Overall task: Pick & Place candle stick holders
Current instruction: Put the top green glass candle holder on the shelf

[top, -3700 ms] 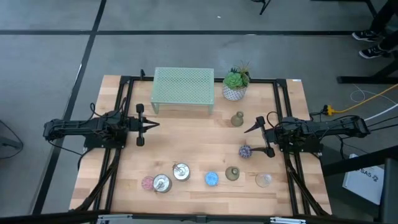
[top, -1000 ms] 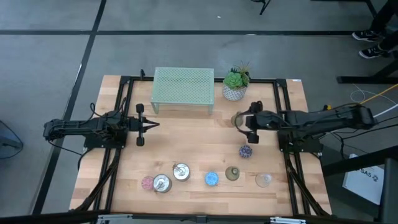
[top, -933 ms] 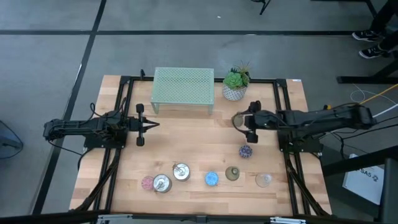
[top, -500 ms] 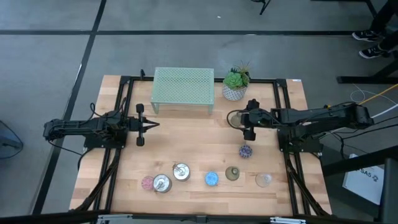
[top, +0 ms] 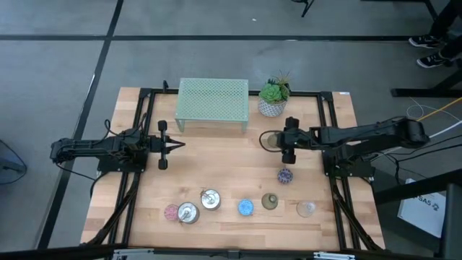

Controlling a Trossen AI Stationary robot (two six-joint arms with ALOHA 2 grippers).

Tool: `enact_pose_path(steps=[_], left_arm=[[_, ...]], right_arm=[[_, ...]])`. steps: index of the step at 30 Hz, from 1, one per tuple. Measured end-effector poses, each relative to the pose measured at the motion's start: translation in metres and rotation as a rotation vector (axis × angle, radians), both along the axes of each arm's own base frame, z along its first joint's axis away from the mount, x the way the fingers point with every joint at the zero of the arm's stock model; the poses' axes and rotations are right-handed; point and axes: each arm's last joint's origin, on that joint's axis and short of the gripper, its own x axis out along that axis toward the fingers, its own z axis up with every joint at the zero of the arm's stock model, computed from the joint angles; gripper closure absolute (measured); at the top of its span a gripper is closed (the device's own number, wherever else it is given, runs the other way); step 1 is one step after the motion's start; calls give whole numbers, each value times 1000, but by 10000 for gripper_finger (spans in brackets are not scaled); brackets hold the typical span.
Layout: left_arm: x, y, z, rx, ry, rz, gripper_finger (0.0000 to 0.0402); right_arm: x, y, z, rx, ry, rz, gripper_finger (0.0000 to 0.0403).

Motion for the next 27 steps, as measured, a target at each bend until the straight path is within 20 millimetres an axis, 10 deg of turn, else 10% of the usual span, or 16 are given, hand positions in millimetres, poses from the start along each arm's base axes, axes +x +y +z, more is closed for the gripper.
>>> enact_pose_path(steps=[13,27], left_arm=[[0,0,0,0,0,0,396],[0,0,0,0,0,0,395]], right_arm=[[4,-2,-4,-51,5,-26,235],[6,-2,-1,-29,-30,-78,369]])
